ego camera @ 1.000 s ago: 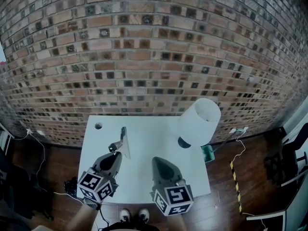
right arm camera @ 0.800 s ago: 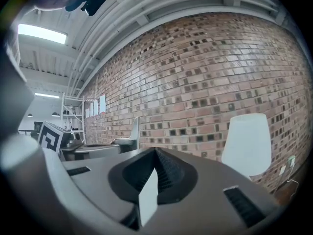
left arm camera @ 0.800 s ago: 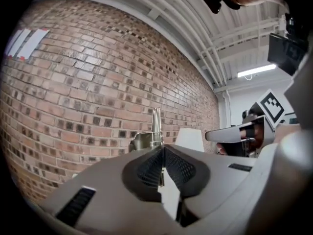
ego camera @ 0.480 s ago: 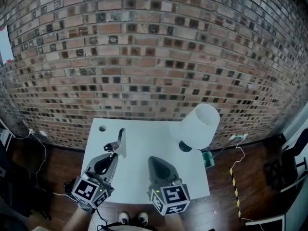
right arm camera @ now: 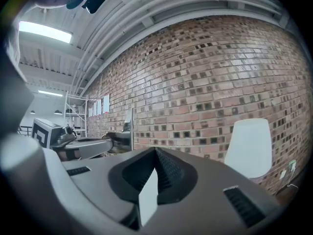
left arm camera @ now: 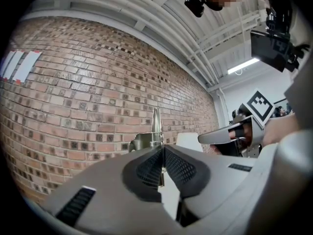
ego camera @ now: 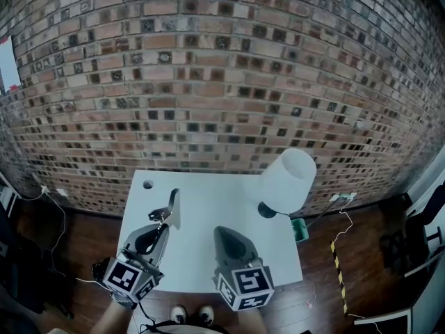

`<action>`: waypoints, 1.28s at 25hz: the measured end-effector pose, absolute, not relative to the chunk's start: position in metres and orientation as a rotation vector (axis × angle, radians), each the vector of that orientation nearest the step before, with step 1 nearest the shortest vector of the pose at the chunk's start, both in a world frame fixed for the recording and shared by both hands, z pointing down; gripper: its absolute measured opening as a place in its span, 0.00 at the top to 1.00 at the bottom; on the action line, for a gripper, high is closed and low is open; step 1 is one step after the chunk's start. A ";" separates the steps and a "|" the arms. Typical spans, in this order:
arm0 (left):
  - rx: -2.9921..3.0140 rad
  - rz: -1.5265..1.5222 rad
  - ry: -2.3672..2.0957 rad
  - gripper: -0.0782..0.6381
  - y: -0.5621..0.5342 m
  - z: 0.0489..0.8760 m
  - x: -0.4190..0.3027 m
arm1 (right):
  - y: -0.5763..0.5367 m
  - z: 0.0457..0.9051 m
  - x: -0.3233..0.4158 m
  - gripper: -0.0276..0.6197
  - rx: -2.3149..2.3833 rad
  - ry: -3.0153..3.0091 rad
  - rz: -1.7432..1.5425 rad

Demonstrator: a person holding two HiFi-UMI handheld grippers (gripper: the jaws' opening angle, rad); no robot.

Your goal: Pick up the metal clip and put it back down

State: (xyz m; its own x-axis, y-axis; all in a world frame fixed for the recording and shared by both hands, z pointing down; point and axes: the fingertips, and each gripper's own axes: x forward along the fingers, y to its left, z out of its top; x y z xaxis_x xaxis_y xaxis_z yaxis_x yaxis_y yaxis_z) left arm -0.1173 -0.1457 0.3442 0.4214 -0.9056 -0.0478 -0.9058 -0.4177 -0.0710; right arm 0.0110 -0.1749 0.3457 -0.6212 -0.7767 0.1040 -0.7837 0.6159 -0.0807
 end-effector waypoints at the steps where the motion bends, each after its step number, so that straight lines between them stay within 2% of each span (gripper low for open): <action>1: -2.575 0.007 1.642 0.88 -0.145 0.344 -0.117 | -0.174 0.346 0.011 0.96 1.340 -2.770 0.183; 26: -2.586 0.007 1.635 0.88 -0.145 0.349 -0.121 | -0.171 0.354 0.011 0.96 1.375 -2.742 0.205; 32: -2.698 0.121 1.682 0.88 -0.153 0.357 -0.126 | -0.175 0.361 0.013 0.96 1.387 -2.726 0.222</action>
